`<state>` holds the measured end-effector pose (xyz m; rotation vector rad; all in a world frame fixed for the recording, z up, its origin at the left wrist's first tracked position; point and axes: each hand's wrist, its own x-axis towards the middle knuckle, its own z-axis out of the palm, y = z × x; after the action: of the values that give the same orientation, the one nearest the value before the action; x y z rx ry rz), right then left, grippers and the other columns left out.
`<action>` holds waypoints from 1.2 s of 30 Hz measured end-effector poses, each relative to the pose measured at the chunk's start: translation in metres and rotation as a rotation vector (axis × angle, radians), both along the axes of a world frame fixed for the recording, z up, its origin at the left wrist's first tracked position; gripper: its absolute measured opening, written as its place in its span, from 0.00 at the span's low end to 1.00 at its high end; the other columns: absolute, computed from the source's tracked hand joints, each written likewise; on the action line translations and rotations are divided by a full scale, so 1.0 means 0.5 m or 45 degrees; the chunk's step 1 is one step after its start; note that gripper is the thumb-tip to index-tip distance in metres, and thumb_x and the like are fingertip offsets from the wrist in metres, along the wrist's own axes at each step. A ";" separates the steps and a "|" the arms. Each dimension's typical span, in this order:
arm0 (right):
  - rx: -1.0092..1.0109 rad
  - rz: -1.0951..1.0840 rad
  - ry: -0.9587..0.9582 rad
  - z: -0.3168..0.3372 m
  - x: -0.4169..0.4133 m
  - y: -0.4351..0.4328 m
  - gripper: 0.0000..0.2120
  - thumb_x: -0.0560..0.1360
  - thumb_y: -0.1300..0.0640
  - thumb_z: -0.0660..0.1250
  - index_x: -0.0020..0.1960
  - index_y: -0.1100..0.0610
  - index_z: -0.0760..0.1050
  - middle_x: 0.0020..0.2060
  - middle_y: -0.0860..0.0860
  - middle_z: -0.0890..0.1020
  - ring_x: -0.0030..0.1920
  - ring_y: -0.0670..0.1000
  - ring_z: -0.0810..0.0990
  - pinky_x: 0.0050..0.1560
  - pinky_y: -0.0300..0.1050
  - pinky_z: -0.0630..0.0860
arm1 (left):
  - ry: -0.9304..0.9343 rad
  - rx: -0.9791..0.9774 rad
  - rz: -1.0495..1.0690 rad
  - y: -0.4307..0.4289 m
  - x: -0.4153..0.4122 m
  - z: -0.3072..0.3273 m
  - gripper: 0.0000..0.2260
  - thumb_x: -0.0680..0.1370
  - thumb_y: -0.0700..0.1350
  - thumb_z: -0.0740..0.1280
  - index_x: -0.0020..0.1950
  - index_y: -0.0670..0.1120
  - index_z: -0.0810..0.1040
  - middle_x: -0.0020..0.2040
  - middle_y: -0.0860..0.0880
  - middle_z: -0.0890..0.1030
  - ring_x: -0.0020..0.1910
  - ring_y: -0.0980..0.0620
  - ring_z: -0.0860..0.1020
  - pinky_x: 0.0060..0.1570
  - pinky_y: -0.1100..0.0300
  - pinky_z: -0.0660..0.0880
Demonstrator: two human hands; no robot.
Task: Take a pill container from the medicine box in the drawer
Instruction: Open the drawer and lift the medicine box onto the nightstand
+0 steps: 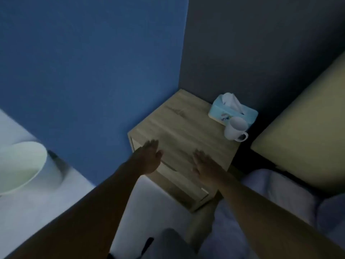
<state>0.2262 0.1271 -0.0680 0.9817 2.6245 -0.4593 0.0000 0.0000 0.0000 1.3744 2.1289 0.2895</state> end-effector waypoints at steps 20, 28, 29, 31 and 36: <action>0.477 -0.040 0.304 -0.189 0.088 -0.055 0.34 0.81 0.41 0.47 0.81 0.58 0.50 0.80 0.56 0.53 0.80 0.53 0.51 0.78 0.56 0.52 | -0.700 0.086 0.788 0.003 0.153 -0.284 0.26 0.83 0.48 0.55 0.79 0.46 0.50 0.78 0.42 0.59 0.75 0.43 0.63 0.59 0.60 0.65; 0.541 -0.076 0.336 -0.194 0.084 -0.059 0.32 0.81 0.41 0.49 0.80 0.56 0.56 0.79 0.54 0.58 0.80 0.53 0.55 0.78 0.57 0.55 | -0.870 0.466 0.914 0.049 0.139 -0.345 0.29 0.83 0.51 0.55 0.79 0.51 0.43 0.80 0.48 0.53 0.77 0.47 0.55 0.73 0.50 0.57; 0.545 -0.075 0.340 -0.195 0.084 -0.058 0.32 0.81 0.41 0.49 0.80 0.56 0.55 0.80 0.54 0.58 0.80 0.53 0.55 0.78 0.57 0.55 | -0.865 0.509 0.922 0.054 0.137 -0.347 0.30 0.82 0.51 0.56 0.79 0.51 0.43 0.80 0.48 0.53 0.78 0.48 0.55 0.74 0.50 0.57; 0.555 -0.066 0.344 -0.198 0.085 -0.057 0.32 0.81 0.41 0.49 0.80 0.57 0.55 0.80 0.55 0.58 0.80 0.53 0.55 0.78 0.57 0.55 | -0.834 0.544 0.934 0.064 0.133 -0.352 0.32 0.81 0.50 0.59 0.79 0.51 0.42 0.80 0.47 0.52 0.78 0.46 0.52 0.75 0.45 0.55; 0.561 -0.054 0.347 -0.208 0.085 -0.053 0.33 0.82 0.41 0.46 0.80 0.59 0.52 0.80 0.55 0.55 0.80 0.52 0.53 0.78 0.56 0.53 | -0.842 0.571 0.920 0.082 0.118 -0.357 0.35 0.79 0.45 0.63 0.77 0.48 0.43 0.74 0.44 0.63 0.73 0.45 0.63 0.71 0.49 0.64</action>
<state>0.2689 0.1006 -0.1719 1.1755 3.0326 -0.0151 0.0589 0.0412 -0.1787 0.5060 1.9337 1.3603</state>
